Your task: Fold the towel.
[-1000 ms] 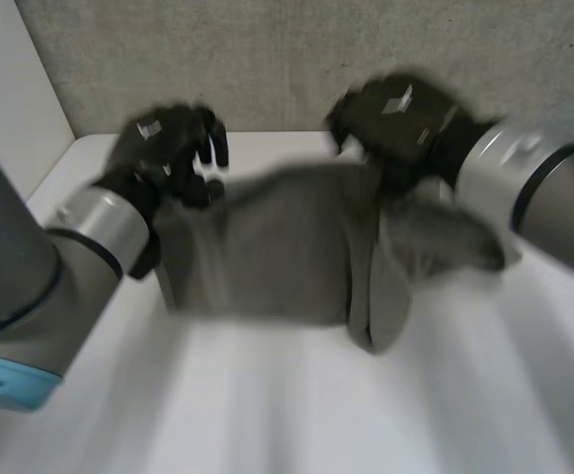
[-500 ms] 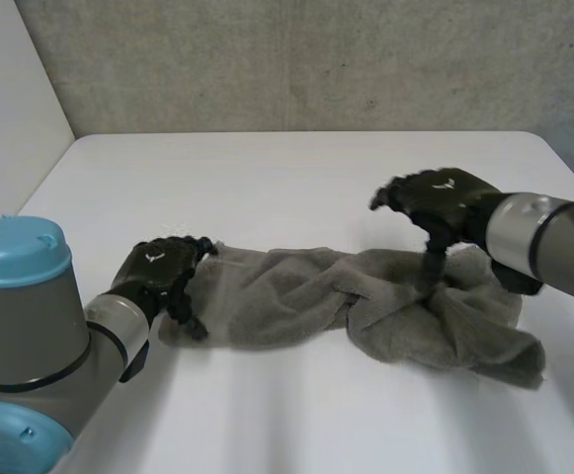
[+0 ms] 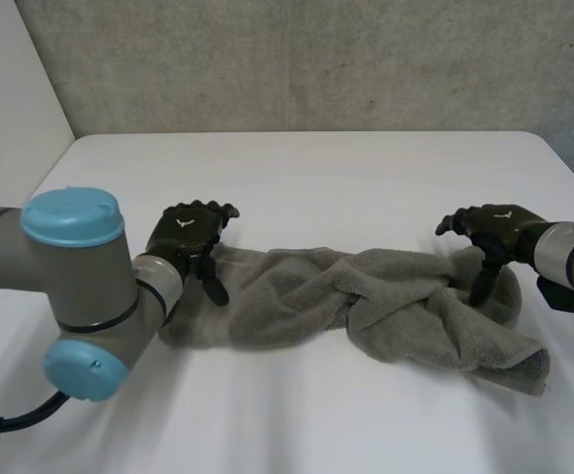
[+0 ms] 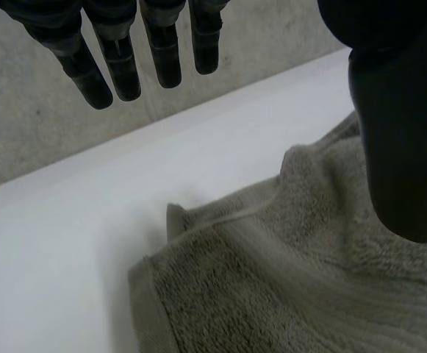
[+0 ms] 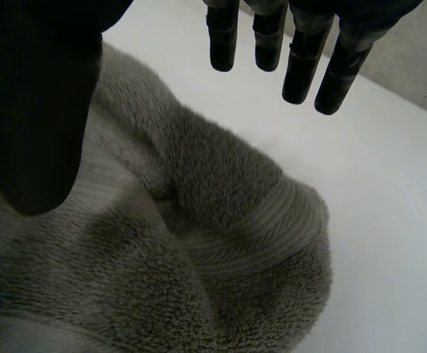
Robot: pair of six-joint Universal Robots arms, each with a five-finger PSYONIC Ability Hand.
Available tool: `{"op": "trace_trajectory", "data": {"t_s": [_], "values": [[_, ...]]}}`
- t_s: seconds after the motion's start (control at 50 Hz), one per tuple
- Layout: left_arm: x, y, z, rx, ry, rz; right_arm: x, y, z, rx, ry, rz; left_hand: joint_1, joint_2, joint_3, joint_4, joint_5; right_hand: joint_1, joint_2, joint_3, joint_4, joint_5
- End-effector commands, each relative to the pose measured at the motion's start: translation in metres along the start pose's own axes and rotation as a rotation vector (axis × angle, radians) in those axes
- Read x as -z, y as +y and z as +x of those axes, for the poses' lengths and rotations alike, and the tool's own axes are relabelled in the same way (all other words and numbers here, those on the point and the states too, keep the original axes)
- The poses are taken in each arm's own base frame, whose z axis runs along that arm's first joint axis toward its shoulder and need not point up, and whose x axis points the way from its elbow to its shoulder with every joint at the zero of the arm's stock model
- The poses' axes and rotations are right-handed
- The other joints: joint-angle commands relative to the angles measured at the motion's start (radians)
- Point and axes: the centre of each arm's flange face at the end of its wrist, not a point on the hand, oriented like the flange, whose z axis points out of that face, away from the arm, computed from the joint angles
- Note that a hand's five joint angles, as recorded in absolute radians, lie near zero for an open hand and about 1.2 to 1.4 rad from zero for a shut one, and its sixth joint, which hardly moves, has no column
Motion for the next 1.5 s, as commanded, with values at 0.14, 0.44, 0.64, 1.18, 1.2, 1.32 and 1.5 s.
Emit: {"op": "trace_trajectory", "data": {"t_s": [0.14, 0.44, 0.64, 1.18, 1.2, 1.32, 1.5], "values": [[-0.015, -0.008, 0.000, 0.002, 0.000, 0.029, -0.035, -0.005, 0.006, 0.016, -0.007, 0.046, -0.049, -0.044, -0.037, -0.043, -0.192, 1.161, 1.144, 1.149, 1.137, 1.155], [-0.012, -0.031, 0.024, -0.014, 0.107, 0.108, 0.079, -0.032, -0.100, 0.304, -0.365, 0.259, -0.064, -0.059, -0.051, -0.058, -0.207, 1.162, 1.145, 1.150, 1.138, 1.156], [-0.024, -0.013, 0.040, -0.021, 0.261, 0.078, 0.114, -0.006, -0.113, 0.585, -0.368, 0.215, -0.052, -0.047, -0.039, -0.046, -0.195, 1.162, 1.145, 1.150, 1.138, 1.156], [-0.028, 0.027, 0.057, -0.100, 0.315, -0.086, 0.148, -0.006, -0.075, 0.562, -0.274, 0.354, 0.100, 0.106, 0.113, 0.107, -0.042, 1.162, 1.145, 1.150, 1.138, 1.156], [-0.029, 0.026, 0.057, -0.101, 0.315, -0.081, 0.148, -0.006, -0.074, 0.561, -0.272, 0.353, 0.170, 0.175, 0.183, 0.176, 0.027, 1.162, 1.145, 1.150, 1.138, 1.156], [-0.027, 0.017, 0.056, -0.097, 0.305, -0.063, 0.147, -0.005, -0.073, 0.560, -0.265, 0.350, 0.906, 0.911, 0.919, 0.912, 0.763, 1.162, 1.145, 1.150, 1.138, 1.156], [-0.015, -0.017, 0.044, -0.090, 0.258, -0.007, 0.147, -0.018, -0.066, 0.573, -0.236, 0.381, 1.113, 1.118, 1.126, 1.119, 0.970, 1.162, 1.145, 1.150, 1.138, 1.156]]}}
